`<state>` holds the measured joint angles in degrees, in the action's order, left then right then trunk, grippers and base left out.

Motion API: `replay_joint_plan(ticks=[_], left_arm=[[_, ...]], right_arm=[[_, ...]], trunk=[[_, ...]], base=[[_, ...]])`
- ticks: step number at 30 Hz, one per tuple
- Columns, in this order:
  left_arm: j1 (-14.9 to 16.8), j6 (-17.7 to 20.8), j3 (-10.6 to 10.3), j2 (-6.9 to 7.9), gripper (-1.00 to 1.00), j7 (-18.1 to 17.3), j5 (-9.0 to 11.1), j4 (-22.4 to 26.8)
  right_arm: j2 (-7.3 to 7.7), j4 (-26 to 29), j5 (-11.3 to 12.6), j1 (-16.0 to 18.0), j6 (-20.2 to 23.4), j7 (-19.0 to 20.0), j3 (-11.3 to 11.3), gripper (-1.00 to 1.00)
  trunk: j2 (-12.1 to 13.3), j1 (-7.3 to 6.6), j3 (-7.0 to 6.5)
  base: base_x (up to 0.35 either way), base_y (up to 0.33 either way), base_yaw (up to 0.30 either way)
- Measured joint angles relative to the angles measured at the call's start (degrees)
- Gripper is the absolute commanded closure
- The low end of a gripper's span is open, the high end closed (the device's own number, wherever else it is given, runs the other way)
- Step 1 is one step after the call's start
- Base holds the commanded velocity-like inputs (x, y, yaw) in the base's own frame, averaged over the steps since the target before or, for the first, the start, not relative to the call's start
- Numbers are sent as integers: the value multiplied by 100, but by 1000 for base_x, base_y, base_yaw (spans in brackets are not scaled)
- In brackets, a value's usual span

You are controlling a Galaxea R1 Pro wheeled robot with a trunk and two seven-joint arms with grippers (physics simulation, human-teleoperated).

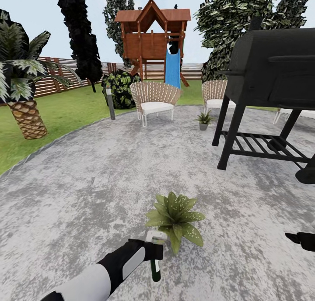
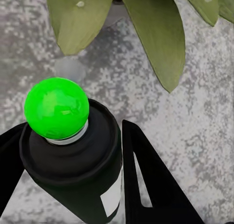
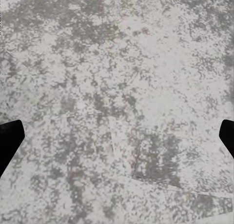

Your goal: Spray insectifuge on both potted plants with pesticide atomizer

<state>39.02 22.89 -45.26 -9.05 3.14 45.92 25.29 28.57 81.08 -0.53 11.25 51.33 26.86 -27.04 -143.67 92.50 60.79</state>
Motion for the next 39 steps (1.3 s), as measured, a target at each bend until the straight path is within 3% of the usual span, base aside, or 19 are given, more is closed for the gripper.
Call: replay_joint_plan(ticks=[9, 19, 24, 37, 39], left_arm=[[0, 439, 32, 0, 100, 32, 51, -22], [0, 432, 75, -6, 100, 54, 98, -27], [0, 300, 62, 0, 100, -194, 89, -26], [0, 266, 52, -2, 100, -229, 79, -29], [-8, 72, 43, -20, 100, -225, 73, -14]], right_arm=[[-39, 20, 7, 0, 45, 27, 90, -100], [0, 31, 6, 0, 45, 22, 93, -100], [0, 31, 2, 0, 44, 21, 93, -100], [0, 30, 3, 0, 0, 12, 93, -100], [0, 26, 5, 0, -3, 7, 90, -100]], trunk=[[0, 0, 0], [0, 0, 0], [0, 0, 0], [0, 0, 0], [0, 0, 0]], base=[[0, 0, 0], [0, 0, -196], [-108, 14, -275], [-79, 270, -221], [15, 50, -290]])
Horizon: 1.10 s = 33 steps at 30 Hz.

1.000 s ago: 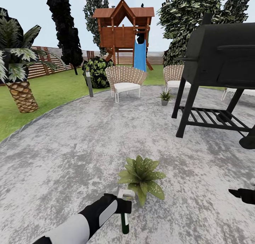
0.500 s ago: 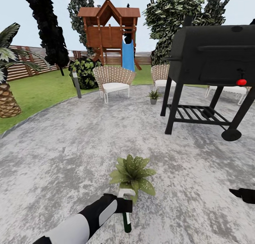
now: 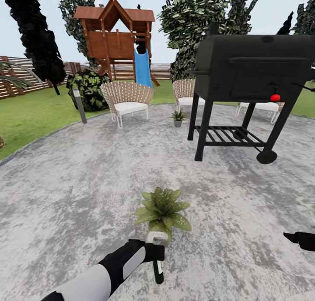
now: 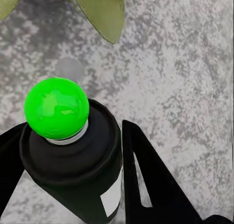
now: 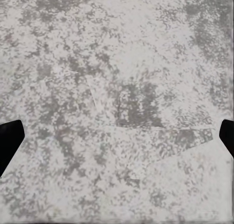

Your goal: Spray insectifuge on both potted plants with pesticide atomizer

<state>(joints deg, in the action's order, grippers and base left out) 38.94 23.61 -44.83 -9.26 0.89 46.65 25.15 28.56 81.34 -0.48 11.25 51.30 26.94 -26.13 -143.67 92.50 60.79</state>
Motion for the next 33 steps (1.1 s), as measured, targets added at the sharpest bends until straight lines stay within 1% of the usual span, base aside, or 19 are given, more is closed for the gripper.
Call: replay_joint_plan(ticks=[2, 10, 11, 12, 15, 16, 17, 18, 19, 20, 21, 23, 25, 26, 27, 28, 29, 31, 33], left_arm=[[-7, -249, -12, -23, 100, 35, 4, 31], [-55, -371, -17, -44, 100, 248, 12, 82], [-71, -440, -17, -45, 100, 287, 17, 73], [-82, -622, -16, -46, 100, 410, 17, 64], [-88, -758, -17, -42, 100, 674, 10, 68], [-93, -801, -18, -40, 100, 777, 7, 44], [-168, -1013, -18, -28, 100, 823, 13, 9], [-232, -1192, -18, -26, 100, 833, 14, -13], [-324, -1442, -19, -13, 100, 841, 17, -159], [-379, -1641, -19, -10, 100, 853, 12, -323], [-419, -1792, -18, -5, 100, 857, 11, -405], [-457, -1964, -12, 5, 100, 855, 18, -514], [-470, -2037, 0, 20, 100, 802, 25, -667], [-473, -2054, 8, 28, 100, 761, 27, -729], [-474, -2066, 91, 41, 100, 723, 28, -744], [-474, -2064, 185, 39, 100, 709, 29, -742], [-474, -2037, 240, 26, 100, 707, 32, -730], [-475, -1988, 261, 17, 100, 707, 92, -719], [-475, -1664, 269, 12, 100, 695, 140, -644]], right_arm=[[-30, -3, 3, 0, 6, -23, 6, -100], [-51, -3, 6, 8, 71, -13, 24, -100], [-52, -2, 6, 9, 69, -13, 26, -100], [-52, -3, 20, 9, 71, -7, 28, -100], [-53, -1, 142, 9, 80, 97, 29, -100], [-53, -2, 331, 9, 105, 315, 30, -100], [-123, -5, 763, 11, 209, 575, 29, -100], [-248, -8, 991, 34, 216, 628, 33, -100], [-523, -11, 1186, 101, 157, 658, 37, -100], [-797, -12, 1259, 135, -40, 689, 112, -100], [-918, -12, 1268, 147, -201, 704, 208, -100], [-1003, -17, 1273, 154, -353, 711, 307, -100], [-1029, -27, 1281, 194, -450, 698, 376, -100], [-1036, -28, 1290, 313, -472, 696, 391, -100], [-1077, -43, 1304, 547, -513, 690, 423, -100], [-1212, -63, 1299, 642, -570, 668, 545, -100], [-1386, -65, 1297, 696, -613, 660, 686, -100], [-1464, -62, 1280, 721, -643, 658, 753, -100], [-1484, -55, 1278, 728, -699, 689, 773, -100]], trunk=[[0, 0, 0], [0, 0, 0], [0, 0, 0], [0, 0, 0], [0, 0, 0], [0, 0, 0], [0, 0, 1], [0, 0, 0], [1, 1, 1], [1, 1, 1], [0, 0, 0], [0, 0, 0], [0, 0, 0], [0, 0, 0], [0, 0, -1], [0, 0, 0], [0, 0, 0], [-2, 6, 44], [-5, 11, 88]], base=[[3, 10, -290], [0, 1, -290], [0, 0, -290], [0, 0, -290], [0, 0, -290], [0, 0, -290], [0, 0, -290], [0, 0, -285], [0, 0, -136], [0, 0, -69], [0, 0, -44], [0, 0, -17], [0, 0, -5], [0, 0, 0], [0, 0, 0], [0, 0, 0], [0, 0, 0], [0, 0, 0], [0, 0, 0]])
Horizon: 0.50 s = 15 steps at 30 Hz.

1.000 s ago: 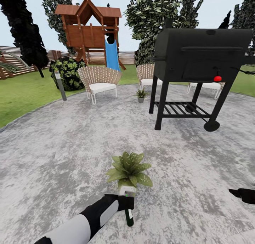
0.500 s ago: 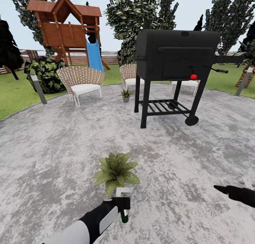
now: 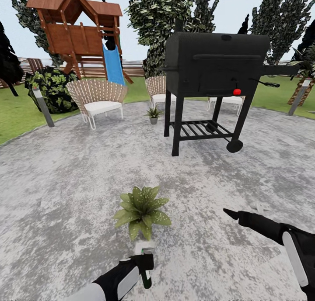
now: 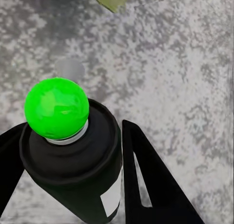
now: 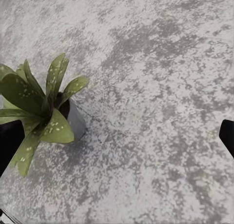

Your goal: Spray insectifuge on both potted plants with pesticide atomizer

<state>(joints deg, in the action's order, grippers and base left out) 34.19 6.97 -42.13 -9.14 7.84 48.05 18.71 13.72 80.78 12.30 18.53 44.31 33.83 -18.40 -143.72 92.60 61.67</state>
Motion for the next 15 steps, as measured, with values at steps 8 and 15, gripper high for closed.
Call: replay_joint_plan(ticks=[8, 15], left_arm=[[229, 647, -6, 15, 100, 144, -57, 250], [437, 1047, -13, 18, 100, 291, -58, 265]], right_arm=[[23, 28, -1, 1, -173, 45, 3, -100], [44, 34, -1, 1, -212, 54, -5, -100]], trunk=[[-11, 20, 176], [-20, 39, 332]], base=[[0, 0, 0], [0, 0, 0]])
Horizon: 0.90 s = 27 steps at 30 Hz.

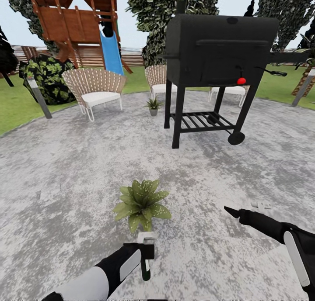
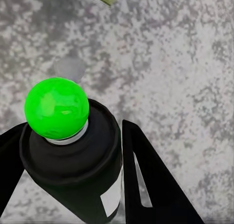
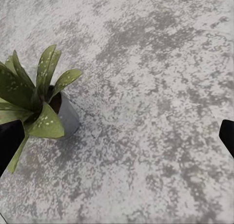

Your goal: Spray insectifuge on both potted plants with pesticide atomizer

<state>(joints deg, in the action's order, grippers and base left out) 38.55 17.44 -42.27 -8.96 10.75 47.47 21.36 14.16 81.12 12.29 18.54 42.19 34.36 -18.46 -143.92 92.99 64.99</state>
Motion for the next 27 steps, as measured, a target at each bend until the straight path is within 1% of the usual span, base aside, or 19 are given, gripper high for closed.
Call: replay_joint_plan(ticks=[3, 4, 6, 7, 8, 9, 11, 13, 14, 15, 16, 18, 21, 23, 24, 25, 26, 27], left_arm=[[3, -10, -1, 6, 100, -12, -8, 4], [3, -42, 1, 18, 100, -27, -13, 11], [3, -146, -7, 112, 100, -156, -22, 44], [1, -182, -24, 206, 100, -198, -35, 58], [-11, -636, -31, 477, 100, -250, -9, 82], [-13, -788, -16, 833, 100, -253, -21, 57], [-14, -844, -16, 798, 100, -257, -3, 16], [-24, -869, -12, 817, 100, -257, -8, -9], [-36, -895, -9, 882, 100, -262, -18, -18], [-39, -906, -8, 976, 100, -440, -16, -17], [-40, -908, -10, 995, 100, -575, -9, -17], [-41, -907, -10, 1008, 100, -760, -9, -25], [-41, -905, -49, 1010, 100, -816, -28, 15], [-39, -894, -47, 982, 100, -909, -41, 67], [-22, -796, -47, 935, 100, -937, -146, 194], [-17, -510, -37, 913, 100, -931, -393, 317], [-15, -417, -32, 908, 100, -942, -484, 353], [-15, -386, -29, 910, 100, -947, -516, 365]], right_arm=[[-1, 0, 0, 0, 0, 0, 0, -100], [-1, 0, 2, 0, 0, 0, 2, -100], [-6, 0, 2, 0, -1, -6, 3, -100], [-8, 0, 2, 0, -5, -9, 5, -100], [-12, 0, 1, 0, -66, -16, 9, -100], [-11, 0, 2, 0, -81, -17, 10, -100], [-10, 0, 1, 0, -86, -17, 11, -100], [-10, 0, 1, 0, -87, -18, 11, -100], [-10, 0, 1, 0, -88, -18, 9, -100], [-10, 0, 0, 0, -88, -19, 9, -100], [-10, 0, 1, 0, -88, -22, 10, -100], [-10, 0, -2, 0, -88, -26, 12, -100], [-10, -1, -4, 0, -88, -26, 9, -100], [-4, 0, -6, 0, -88, -26, 9, -100], [-2, -10, -9, 0, -88, -45, 9, -100], [-4, -15, -20, 0, -88, -66, 9, -100], [-3, -17, -23, 0, -88, -74, 9, -100], [-2, -17, -28, 0, -88, -81, 9, -100]], trunk=[[-4, 8, 66], [-4, 7, 67], [-4, 7, 67], [-4, 7, 67], [-5, 7, 67], [-4, 8, 67], [-4, 7, 67], [-4, 7, 67], [-4, 7, 67], [-5, 7, 67], [-4, 8, 67], [-4, 7, 67], [-5, 7, 67], [-5, 7, 67], [-5, 7, 67], [-5, 7, 67], [-5, 7, 67], [-4, 7, 67]], base=[[0, 0, 0], [0, 0, 0], [0, 0, 0], [0, 0, 0], [0, 0, 0], [0, 0, 0], [0, 0, 0], [0, 7, 0], [0, 229, 0], [0, 265, 0], [0, 288, 0], [0, 163, 0], [0, 19, 0], [0, 3, 0], [0, 0, 0], [0, 0, 0], [0, 0, 0], [0, 0, 0]])
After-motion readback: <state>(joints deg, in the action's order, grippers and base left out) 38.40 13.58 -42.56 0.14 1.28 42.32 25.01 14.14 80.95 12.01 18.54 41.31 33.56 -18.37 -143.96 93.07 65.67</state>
